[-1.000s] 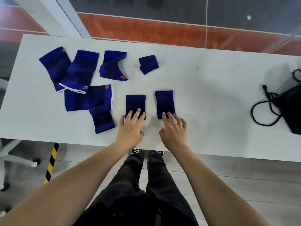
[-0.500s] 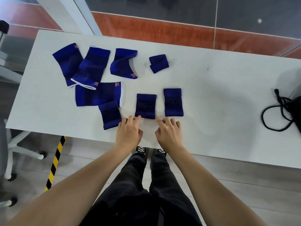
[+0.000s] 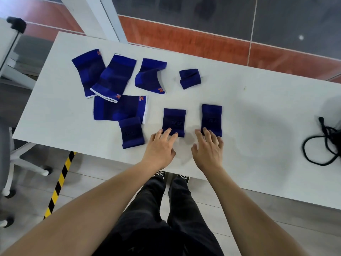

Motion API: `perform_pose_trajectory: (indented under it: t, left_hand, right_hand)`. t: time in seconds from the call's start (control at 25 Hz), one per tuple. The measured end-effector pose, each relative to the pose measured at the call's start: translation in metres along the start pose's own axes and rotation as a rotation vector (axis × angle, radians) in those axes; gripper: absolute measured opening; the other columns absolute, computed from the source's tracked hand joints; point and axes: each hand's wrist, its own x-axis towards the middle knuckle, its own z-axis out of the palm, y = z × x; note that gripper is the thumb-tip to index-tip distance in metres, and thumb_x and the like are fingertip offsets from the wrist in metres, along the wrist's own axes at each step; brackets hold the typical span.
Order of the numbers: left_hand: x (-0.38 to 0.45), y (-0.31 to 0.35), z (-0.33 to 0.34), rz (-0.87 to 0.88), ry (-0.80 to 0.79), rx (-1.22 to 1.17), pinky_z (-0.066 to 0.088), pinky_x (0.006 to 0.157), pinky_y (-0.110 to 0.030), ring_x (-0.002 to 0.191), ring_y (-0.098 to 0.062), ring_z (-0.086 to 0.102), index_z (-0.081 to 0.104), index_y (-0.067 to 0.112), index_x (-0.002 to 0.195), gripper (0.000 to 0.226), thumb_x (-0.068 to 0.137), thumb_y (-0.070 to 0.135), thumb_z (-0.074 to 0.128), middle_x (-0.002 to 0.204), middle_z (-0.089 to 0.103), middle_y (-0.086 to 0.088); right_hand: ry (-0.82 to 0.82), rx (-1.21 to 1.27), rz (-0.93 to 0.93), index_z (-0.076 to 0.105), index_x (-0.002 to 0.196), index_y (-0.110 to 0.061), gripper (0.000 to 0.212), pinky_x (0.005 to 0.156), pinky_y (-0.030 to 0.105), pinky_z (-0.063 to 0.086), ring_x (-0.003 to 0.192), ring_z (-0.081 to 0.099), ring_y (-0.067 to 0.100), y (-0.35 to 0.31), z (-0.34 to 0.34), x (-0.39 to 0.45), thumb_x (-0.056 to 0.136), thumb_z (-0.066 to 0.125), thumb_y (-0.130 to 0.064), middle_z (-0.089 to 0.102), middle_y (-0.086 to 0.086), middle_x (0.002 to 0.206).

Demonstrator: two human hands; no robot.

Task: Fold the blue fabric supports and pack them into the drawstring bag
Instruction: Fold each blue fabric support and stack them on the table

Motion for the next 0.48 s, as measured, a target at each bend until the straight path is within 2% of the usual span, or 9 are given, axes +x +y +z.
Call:
perform_pose_trajectory:
  t: [0.08, 0.16, 0.32, 0.48]
  left_hand:
    - [0.010, 0.000, -0.006, 0.020, 0.029, 0.014, 0.033, 0.109, -0.043, 0.132, -0.032, 0.040, 0.042, 0.021, 0.144, 0.052, 0.093, 0.027, 0.048, 0.149, 0.041, -0.009]
    - [0.017, -0.001, -0.009, 0.033, 0.061, 0.021, 0.036, 0.106, -0.042, 0.125, -0.031, 0.045, 0.047, 0.021, 0.139, 0.048, 0.091, 0.026, 0.052, 0.143, 0.045, -0.009]
    - [0.033, -0.005, -0.009, 0.022, 0.159, -0.034, 0.042, 0.103, -0.044, 0.126, -0.033, 0.049, 0.051, 0.017, 0.139, 0.052, 0.088, 0.019, 0.058, 0.146, 0.048, -0.011]
    - [0.061, -0.007, -0.020, 0.023, 0.182, -0.041, 0.041, 0.104, -0.044, 0.129, -0.034, 0.048, 0.051, 0.016, 0.140, 0.050, 0.091, 0.023, 0.057, 0.146, 0.049, -0.010]
  right_hand:
    - [0.074, 0.025, 0.009, 0.050, 0.142, -0.018, 0.050, 0.114, 0.045, 0.025, 0.142, 0.039, 0.029, -0.001, -0.006, 0.010, 0.094, 0.057, -0.029, 0.046, 0.009, 0.152]
    - [0.125, 0.070, -0.015, 0.053, 0.140, -0.016, 0.049, 0.112, 0.044, 0.029, 0.137, 0.043, 0.030, -0.009, -0.014, 0.029, 0.093, 0.059, -0.025, 0.050, 0.009, 0.147]
    - [0.168, 0.123, -0.094, 0.050, 0.142, -0.018, 0.048, 0.112, 0.042, 0.029, 0.135, 0.044, 0.027, -0.034, -0.038, 0.091, 0.094, 0.055, -0.022, 0.051, 0.005, 0.146]
    - [0.175, 0.092, -0.125, 0.037, 0.153, -0.019, 0.057, 0.117, 0.042, 0.023, 0.144, 0.034, 0.027, -0.055, -0.060, 0.159, 0.097, 0.051, -0.020, 0.040, 0.007, 0.156]
